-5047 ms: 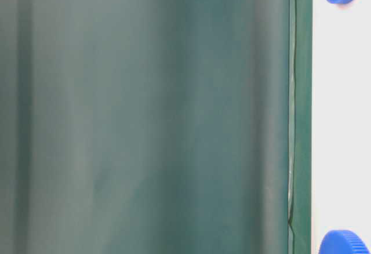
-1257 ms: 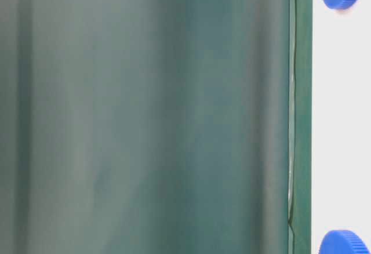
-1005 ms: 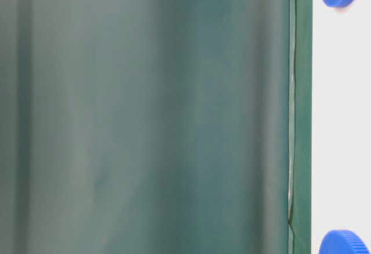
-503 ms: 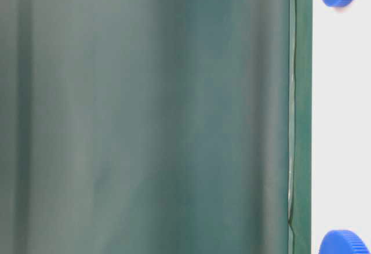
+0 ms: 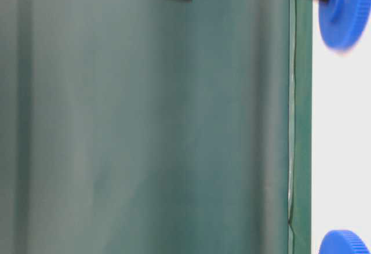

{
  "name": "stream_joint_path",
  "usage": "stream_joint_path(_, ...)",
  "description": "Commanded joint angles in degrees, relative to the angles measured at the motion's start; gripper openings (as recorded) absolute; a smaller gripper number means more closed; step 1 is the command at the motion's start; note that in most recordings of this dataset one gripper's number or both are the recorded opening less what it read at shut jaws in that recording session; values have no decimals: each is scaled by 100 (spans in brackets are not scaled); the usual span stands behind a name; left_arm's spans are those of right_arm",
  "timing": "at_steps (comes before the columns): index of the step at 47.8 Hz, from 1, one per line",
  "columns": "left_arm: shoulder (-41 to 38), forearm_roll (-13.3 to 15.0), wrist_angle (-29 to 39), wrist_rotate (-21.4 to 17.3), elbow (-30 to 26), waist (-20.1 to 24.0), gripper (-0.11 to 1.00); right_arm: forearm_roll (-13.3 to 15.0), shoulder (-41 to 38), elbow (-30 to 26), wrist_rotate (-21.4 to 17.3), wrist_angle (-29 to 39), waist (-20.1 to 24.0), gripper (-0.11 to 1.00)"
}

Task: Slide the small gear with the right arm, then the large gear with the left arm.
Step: 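Slide the small gear left with the right gripper until it meshes with the large gear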

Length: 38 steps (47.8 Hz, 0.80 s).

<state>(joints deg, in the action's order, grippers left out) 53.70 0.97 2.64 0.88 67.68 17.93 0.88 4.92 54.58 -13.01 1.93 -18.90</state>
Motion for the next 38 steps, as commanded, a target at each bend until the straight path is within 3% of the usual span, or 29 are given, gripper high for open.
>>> stream_joint_path(1,-26,9,-62,9,-44,-9,0,97,-483,-466,18,53,176,50)
stream_joint_path(23,132,9,-158,9,79,-132,0,932,-2452,-3322,35,659,703,50)
stream_joint_path(32,264,9,-149,9,141,-141,0,1151,-2813,-4052,26,738,896,50)
stream_joint_path(38,360,9,-158,9,185,-158,0,1204,-2883,-4184,18,853,905,50)
